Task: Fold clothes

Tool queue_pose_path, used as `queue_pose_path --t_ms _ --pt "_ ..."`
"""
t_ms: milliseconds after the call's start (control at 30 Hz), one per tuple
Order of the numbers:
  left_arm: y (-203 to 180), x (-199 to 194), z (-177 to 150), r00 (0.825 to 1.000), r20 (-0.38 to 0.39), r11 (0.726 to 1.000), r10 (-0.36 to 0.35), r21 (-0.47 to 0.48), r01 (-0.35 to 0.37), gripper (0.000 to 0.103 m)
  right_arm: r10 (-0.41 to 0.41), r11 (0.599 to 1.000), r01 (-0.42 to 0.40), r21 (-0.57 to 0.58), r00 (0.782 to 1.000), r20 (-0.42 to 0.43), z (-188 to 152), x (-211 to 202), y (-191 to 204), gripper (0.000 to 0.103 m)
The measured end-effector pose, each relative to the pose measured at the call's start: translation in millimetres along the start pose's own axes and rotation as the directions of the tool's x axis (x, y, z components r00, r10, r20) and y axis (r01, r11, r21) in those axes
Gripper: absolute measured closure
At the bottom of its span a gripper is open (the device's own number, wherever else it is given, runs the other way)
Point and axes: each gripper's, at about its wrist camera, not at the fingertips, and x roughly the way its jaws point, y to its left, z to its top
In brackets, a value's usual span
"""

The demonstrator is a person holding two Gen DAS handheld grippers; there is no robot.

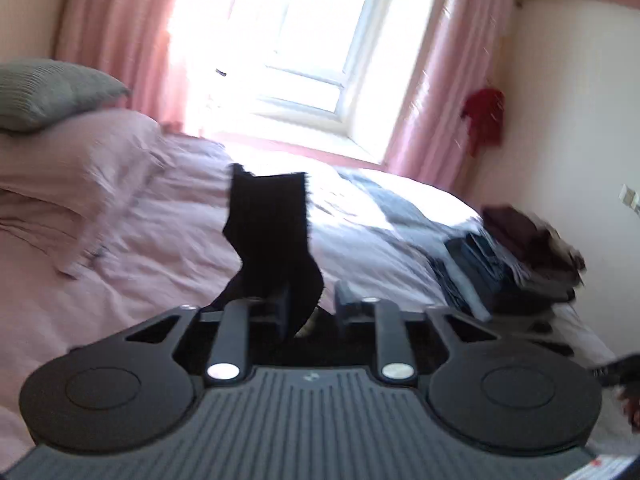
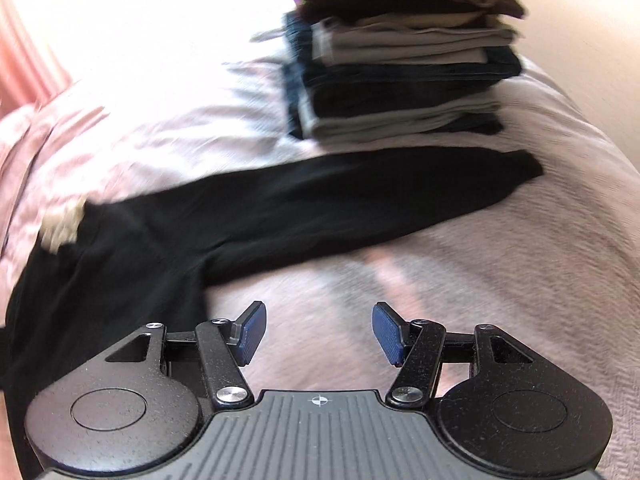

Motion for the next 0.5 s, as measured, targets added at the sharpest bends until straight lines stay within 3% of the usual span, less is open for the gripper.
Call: queue_pose_path --t_ms 67,133,267,367,500 --pt "-22 33 -32 0.993 -0.118 0.999 -0.003 0.040 0.008 0.069 0.010 1.000 -0.010 0.014 1.000 -0.003 2 4 -8 0.047" --pt "-20 49 -64 0.974 -0.224 0.998 0.044 0.043 -0.035 0.069 0.039 0.999 -0.039 0.016 0.999 -0.003 3 8 -14 0.047" --pt "30 36 -106 0.918 -0.337 0.977 0.210 0.036 -0.211 0.070 0.186 0.982 -0.186 0.016 0.983 0.010 2 24 -5 0.047" --pt "75 9 -112 0.884 -0.353 0.947 0.307 0.020 -0.321 0.068 0.344 0.939 -0.344 0.011 0.939 -0.001 2 48 27 0.047" --pt "111 -12 -112 0.847 -0.350 0.912 0.399 0.054 -0.407 0.060 0.520 0.854 -0.518 0.038 0.852 -0.065 -1 94 86 0.047"
